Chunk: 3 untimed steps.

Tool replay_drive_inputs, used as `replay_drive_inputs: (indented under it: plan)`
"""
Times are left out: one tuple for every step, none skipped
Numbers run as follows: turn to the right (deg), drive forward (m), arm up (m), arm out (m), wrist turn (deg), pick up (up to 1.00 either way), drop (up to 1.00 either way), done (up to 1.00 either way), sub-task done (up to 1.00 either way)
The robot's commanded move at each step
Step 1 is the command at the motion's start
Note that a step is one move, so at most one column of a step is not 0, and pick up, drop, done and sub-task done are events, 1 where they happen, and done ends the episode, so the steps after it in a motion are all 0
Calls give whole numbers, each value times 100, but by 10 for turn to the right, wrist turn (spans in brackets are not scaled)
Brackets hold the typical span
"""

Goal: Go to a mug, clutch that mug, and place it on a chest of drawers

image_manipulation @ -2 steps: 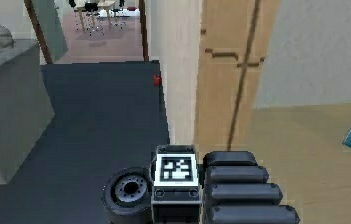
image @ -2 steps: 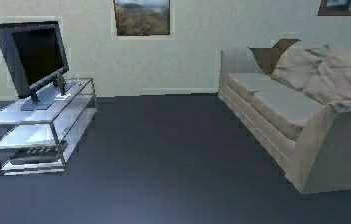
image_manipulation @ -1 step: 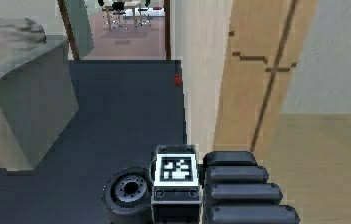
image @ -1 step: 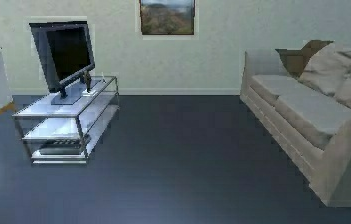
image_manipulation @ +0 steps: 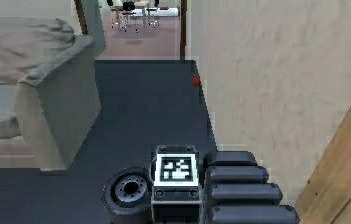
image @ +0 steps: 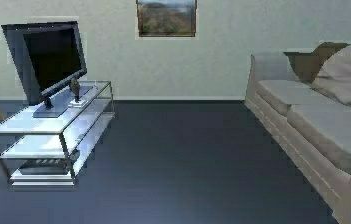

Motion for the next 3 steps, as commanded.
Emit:
replay_drive_inputs:
  plan:
    - [450,0,0,0,0,0,0,0,0]
    - [390,0,0,0,0,0,0,0,0]
    - [0,100,0,0,0,0,0,0,0]
